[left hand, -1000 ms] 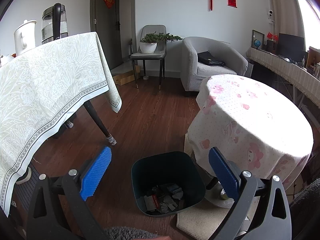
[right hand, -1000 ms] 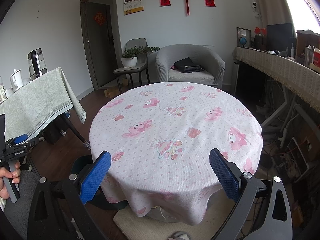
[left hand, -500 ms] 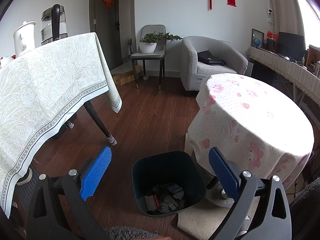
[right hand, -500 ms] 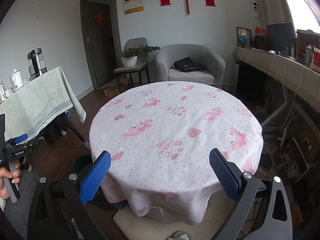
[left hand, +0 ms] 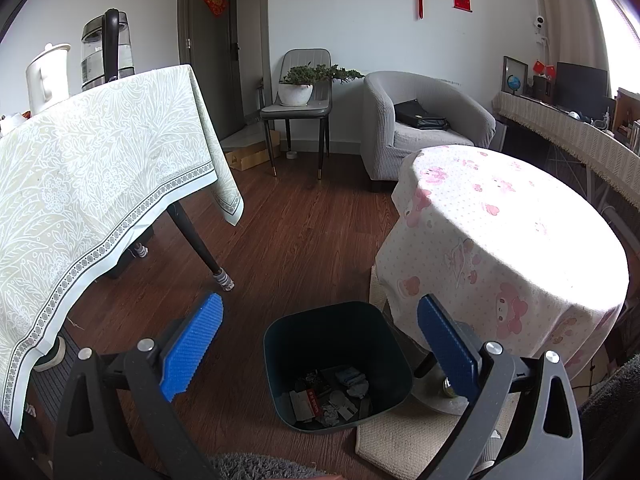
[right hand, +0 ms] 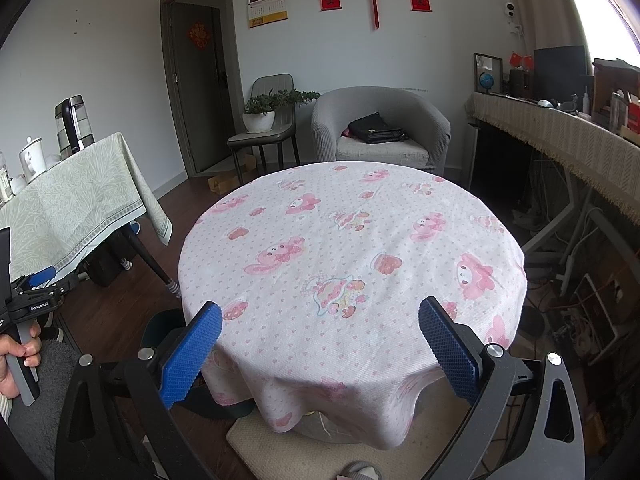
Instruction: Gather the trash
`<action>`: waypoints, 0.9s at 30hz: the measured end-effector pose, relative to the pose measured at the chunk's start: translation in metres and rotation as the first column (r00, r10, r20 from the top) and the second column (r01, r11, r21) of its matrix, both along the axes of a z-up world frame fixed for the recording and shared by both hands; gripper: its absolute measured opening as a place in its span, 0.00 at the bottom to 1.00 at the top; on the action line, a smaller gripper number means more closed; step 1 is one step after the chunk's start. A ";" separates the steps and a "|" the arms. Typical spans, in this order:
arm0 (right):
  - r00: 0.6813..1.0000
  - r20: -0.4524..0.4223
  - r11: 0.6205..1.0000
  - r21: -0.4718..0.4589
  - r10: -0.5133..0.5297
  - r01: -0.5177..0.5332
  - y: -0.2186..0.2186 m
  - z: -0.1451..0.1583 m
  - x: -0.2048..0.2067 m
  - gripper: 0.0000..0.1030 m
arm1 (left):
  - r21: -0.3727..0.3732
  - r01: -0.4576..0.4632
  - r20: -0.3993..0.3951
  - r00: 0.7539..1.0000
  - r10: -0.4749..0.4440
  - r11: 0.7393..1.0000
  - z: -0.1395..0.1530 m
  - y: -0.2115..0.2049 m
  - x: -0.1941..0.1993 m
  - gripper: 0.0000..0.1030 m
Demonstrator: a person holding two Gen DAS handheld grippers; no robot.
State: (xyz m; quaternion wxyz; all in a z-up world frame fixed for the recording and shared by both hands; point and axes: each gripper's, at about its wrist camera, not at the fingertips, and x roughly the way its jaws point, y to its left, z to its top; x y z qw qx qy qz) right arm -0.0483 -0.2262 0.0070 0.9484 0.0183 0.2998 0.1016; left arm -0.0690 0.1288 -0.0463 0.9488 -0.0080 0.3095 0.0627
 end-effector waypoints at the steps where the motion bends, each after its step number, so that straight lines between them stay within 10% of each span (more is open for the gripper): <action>1: 1.000 0.000 1.000 0.000 0.000 0.000 0.000 0.000 0.000 0.97 | 0.000 0.000 0.000 1.000 0.000 1.000 0.000 -0.001 0.000 0.97; 27: 0.999 -0.021 0.999 -0.003 0.033 -0.034 0.015 0.007 0.003 0.97 | -0.006 0.024 -0.030 0.999 -0.024 1.000 0.015 -0.009 0.012 0.97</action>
